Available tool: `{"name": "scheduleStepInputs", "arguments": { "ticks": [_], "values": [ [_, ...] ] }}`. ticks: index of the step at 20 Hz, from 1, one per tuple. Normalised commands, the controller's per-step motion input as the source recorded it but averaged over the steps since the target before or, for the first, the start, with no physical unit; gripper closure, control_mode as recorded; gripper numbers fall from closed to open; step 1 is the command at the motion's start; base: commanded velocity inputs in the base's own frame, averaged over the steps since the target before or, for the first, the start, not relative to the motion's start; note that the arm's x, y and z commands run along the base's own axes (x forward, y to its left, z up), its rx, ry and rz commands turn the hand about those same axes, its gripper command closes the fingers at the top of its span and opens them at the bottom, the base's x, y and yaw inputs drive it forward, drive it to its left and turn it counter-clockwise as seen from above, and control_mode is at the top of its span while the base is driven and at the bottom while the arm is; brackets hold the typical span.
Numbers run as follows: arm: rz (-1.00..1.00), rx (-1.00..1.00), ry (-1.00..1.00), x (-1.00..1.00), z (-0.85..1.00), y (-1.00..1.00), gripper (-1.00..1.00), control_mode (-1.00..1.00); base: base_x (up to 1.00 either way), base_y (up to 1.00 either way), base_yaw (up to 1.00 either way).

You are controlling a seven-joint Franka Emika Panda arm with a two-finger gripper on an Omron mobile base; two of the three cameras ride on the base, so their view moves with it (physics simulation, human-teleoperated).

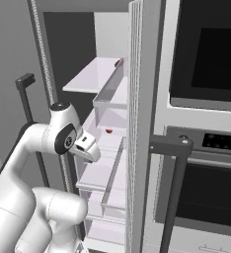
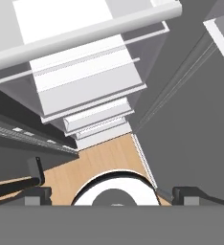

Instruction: Take the strawberry from the fridge and place it on top of the pancake, located on the dining counter.

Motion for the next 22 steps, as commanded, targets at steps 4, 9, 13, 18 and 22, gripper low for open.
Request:
{"name": "scheduleStepInputs", "arguments": {
  "ticks": [4,9,13,18,22],
  "values": [
    [0.0,0.0,0.0,0.0,0.0,0.0,-1.0,-1.0,0.01,0.0,0.0],
    [0.09,0.0,-0.05,0.51,-0.03,0.0,-1.0,-1.0,0.0,0.0,0.0],
    [0.17,0.0,-0.08,0.59,-0.03,0.0,-1.0,-1.0,0.0,0.0,0.0],
    [0.24,0.0,-0.2,0.42,-0.05,-0.13,-1.0,-1.0,0.0,0.0,0.0],
    [0.25,-0.08,-0.17,0.35,-0.12,-0.01,-1.0,-1.0,0.0,0.0,0.0]
  ]
}}
